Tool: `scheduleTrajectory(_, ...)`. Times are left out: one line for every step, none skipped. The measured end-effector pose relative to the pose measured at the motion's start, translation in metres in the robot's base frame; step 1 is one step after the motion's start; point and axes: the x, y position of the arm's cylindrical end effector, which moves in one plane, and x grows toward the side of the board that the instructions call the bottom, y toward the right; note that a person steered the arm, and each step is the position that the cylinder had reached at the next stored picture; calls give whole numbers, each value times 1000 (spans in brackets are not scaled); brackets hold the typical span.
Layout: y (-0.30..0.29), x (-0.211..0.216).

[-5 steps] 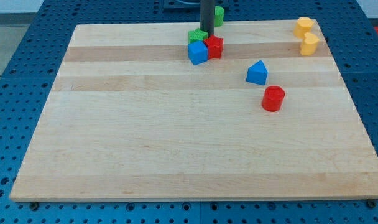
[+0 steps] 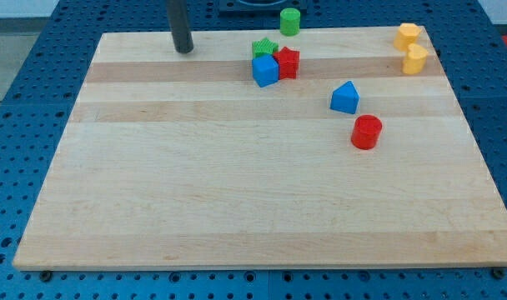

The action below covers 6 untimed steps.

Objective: Place your arm diagonal to the green star

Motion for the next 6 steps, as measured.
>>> scheduleTrajectory(0, 75)
scheduleTrajectory(-1, 133)
scheduleTrajectory(3, 93)
scheduleTrajectory(54, -37)
scheduleTrajectory(75, -69)
scheduleTrajectory(76, -66)
